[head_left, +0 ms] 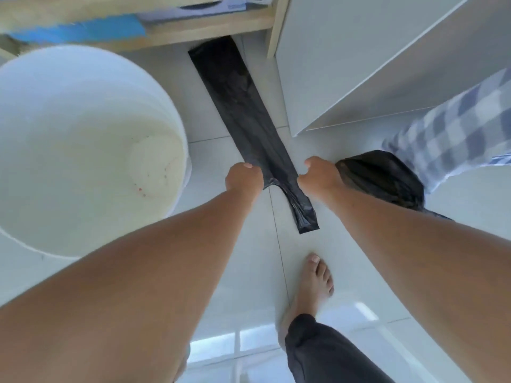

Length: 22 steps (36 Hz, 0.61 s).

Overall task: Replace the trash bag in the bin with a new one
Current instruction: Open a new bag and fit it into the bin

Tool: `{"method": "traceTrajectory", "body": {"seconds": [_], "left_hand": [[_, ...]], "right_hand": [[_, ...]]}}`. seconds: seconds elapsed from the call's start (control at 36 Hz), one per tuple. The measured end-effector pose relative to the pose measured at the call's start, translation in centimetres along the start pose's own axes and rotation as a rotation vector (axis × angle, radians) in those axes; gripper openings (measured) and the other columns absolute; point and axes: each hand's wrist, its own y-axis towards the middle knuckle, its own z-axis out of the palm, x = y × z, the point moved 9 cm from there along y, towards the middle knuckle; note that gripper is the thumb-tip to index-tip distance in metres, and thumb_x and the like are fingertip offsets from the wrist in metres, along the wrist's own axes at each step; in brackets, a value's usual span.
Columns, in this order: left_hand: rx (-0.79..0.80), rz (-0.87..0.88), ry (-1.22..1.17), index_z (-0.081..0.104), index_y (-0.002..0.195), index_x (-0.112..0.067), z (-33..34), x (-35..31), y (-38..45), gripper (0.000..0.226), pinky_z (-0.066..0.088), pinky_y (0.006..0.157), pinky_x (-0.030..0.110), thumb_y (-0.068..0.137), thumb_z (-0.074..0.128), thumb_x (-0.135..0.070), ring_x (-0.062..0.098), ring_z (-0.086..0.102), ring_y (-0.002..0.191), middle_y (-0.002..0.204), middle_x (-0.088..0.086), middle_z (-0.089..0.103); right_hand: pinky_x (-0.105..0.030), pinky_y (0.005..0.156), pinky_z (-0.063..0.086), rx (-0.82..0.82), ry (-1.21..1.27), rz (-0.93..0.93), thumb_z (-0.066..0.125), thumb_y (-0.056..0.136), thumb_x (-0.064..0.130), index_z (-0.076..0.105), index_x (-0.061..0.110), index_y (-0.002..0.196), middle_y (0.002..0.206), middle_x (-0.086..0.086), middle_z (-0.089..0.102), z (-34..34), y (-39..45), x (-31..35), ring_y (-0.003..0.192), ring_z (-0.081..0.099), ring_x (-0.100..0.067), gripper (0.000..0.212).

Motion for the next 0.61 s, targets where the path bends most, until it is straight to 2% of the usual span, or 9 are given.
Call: {"method": "traceTrajectory", "body": {"seconds": [0.06,0.14,0.19,0.28,0.33,0.42,0.47,0.53,0.61], "left_hand": [[-0.027,-0.013,-0.016,0.054,0.131,-0.003,1.2,0.7,2.1,0.040,0.048,0.094,0.031,0.096,0.051,-0.022,0.028,0.053,0.128,0.137,0.009,0.057],[-0.076,-0.085,-0.088,0.050,0.131,-0.004,3.0,2.0,5.3,0.053,0.051,0.093,0.039,0.089,0.058,-0.036,0.034,0.059,0.115,0.130,0.014,0.059],[-0.121,-0.141,-0.147,0.045,0.131,-0.010,3.4,3.0,6.8,0.055,0.051,0.087,0.038,0.087,0.065,-0.035,0.030,0.059,0.104,0.125,0.007,0.057],[-0.194,-0.110,-0.281,0.041,0.142,-0.014,3.1,2.7,7.9,0.057,0.047,0.075,0.029,0.091,0.062,-0.029,0.030,0.058,0.115,0.138,0.007,0.053],[-0.115,-0.135,-0.247,0.053,0.134,-0.008,3.4,2.9,7.9,0.048,0.046,0.072,0.028,0.093,0.062,-0.031,0.031,0.060,0.112,0.129,0.010,0.061],[-0.074,-0.073,-0.112,0.062,0.118,-0.008,2.5,2.1,5.6,0.034,0.046,0.075,0.030,0.092,0.064,-0.030,0.031,0.062,0.097,0.113,0.009,0.067],[-0.047,-0.002,-0.094,0.065,0.110,-0.009,1.7,0.9,3.3,0.026,0.047,0.073,0.029,0.091,0.065,-0.027,0.029,0.063,0.091,0.108,0.010,0.069],[-0.029,0.031,-0.079,0.066,0.107,-0.008,0.4,-0.4,0.8,0.022,0.047,0.070,0.028,0.090,0.067,-0.022,0.028,0.063,0.085,0.104,0.010,0.070],[0.034,0.071,-0.080,0.063,0.103,-0.009,-1.5,-3.0,-3.4,0.018,0.050,0.065,0.027,0.087,0.070,-0.014,0.023,0.064,0.078,0.099,0.009,0.068]], "right_hand": [[-0.028,0.082,0.043,0.031,0.000,0.038,0.054,0.091,0.017,0.046,0.005,0.134,0.133,-0.015,0.054,1.8,1.9,-1.0,0.120,0.053,-0.034,0.045],[-0.027,0.071,0.036,0.056,0.025,0.064,0.058,0.089,0.025,0.052,0.004,0.116,0.116,-0.015,0.060,4.8,4.8,-2.3,0.095,0.055,-0.032,0.035],[-0.028,0.072,0.037,0.049,0.091,0.079,0.061,0.086,0.024,0.051,0.006,0.114,0.107,-0.011,0.057,6.4,6.0,-3.1,0.092,0.053,-0.029,0.034],[-0.026,0.067,0.038,0.053,0.078,0.079,0.059,0.087,0.018,0.058,0.011,0.088,0.082,-0.004,0.056,7.5,6.6,-3.6,0.086,0.058,-0.030,0.008],[-0.026,0.054,0.035,0.066,0.042,0.069,0.056,0.089,0.017,0.051,0.013,0.063,0.064,-0.002,0.050,7.4,6.2,-3.5,0.070,0.057,-0.028,0.027],[-0.028,0.046,0.029,0.076,0.008,0.027,0.055,0.092,0.020,0.041,0.013,0.052,0.054,-0.004,0.042,5.5,3.9,-3.0,0.057,0.044,-0.024,0.043],[-0.031,0.047,0.027,0.057,0.018,0.019,0.055,0.093,0.021,0.037,0.013,0.050,0.053,-0.005,0.038,3.6,1.9,-2.8,0.055,0.040,-0.024,0.047],[-0.032,0.051,0.027,0.065,0.066,0.023,0.056,0.093,0.023,0.046,0.005,0.055,0.057,-0.010,0.042,1.5,-0.5,-2.4,0.060,0.043,-0.026,0.044],[-0.033,0.064,0.038,0.102,0.212,0.033,0.059,0.093,0.023,0.066,-0.009,0.088,0.077,-0.013,0.052,-2.0,-4.6,-1.0,0.073,0.049,-0.024,0.033]]}}
